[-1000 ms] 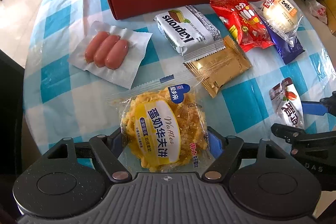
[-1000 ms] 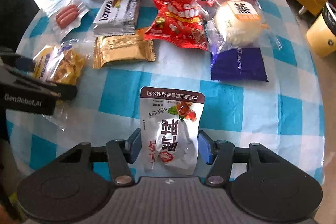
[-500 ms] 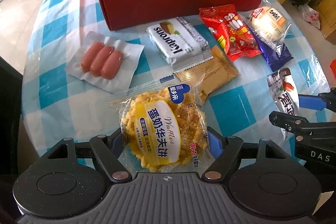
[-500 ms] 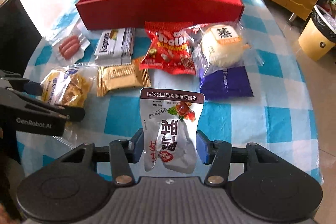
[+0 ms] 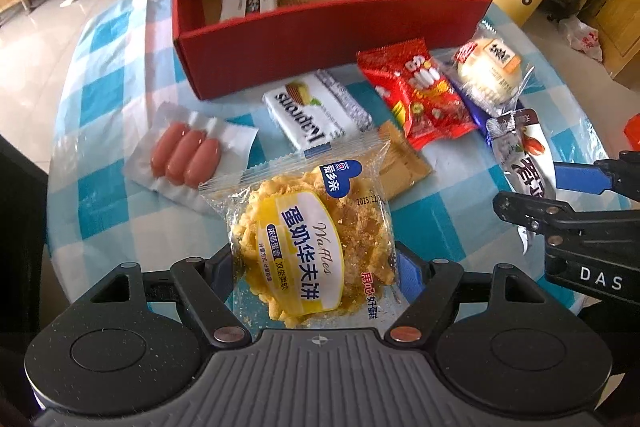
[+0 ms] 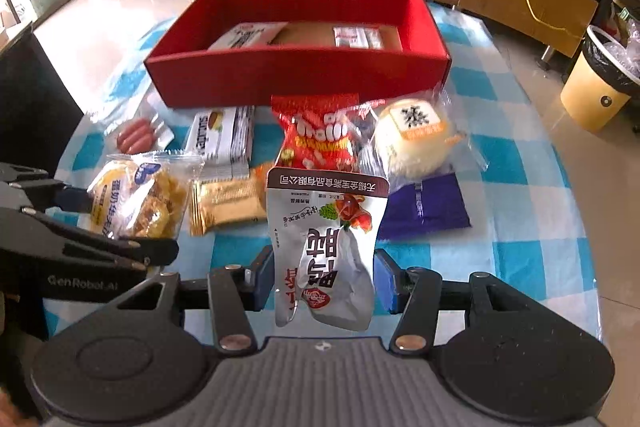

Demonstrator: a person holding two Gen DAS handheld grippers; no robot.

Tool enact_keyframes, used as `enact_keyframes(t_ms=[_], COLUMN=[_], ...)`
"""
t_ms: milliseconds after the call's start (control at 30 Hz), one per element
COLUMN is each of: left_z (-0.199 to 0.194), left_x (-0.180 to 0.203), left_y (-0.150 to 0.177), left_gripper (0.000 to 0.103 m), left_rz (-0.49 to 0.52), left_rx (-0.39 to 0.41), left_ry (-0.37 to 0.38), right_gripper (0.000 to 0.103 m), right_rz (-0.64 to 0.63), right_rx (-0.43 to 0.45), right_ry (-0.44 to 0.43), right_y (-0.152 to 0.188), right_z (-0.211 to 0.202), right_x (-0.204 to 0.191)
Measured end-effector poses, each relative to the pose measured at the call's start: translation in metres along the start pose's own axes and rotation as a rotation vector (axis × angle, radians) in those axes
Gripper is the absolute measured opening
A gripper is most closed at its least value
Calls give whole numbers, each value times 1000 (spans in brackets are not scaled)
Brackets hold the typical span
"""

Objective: Organize snacks

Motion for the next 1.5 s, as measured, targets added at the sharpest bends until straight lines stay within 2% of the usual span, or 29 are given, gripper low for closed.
enact_keyframes(t_ms=[433, 1500], left_z=[-10, -21], left_x=[8, 22], left_y=[-27, -88], left_gripper=[81, 81], left_rz=[-5, -15], left_rx=[64, 157], left_ry=[4, 37], right_gripper=[46, 46], right_rz=[26, 74], right_rx=[77, 161], right_ry=[3, -2], right_y=[-31, -81], right_z=[-5, -3], right_x=[17, 49])
Point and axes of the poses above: each gripper's, at about its wrist camera, not at the fingertips, and z roughly the way its jaws point, x to its right, y to its underside, the point moved 2 cm from there along z, roughly the way its jaws point, and after that the axes turned 7 degrees about -z, right-handed, at the moved point
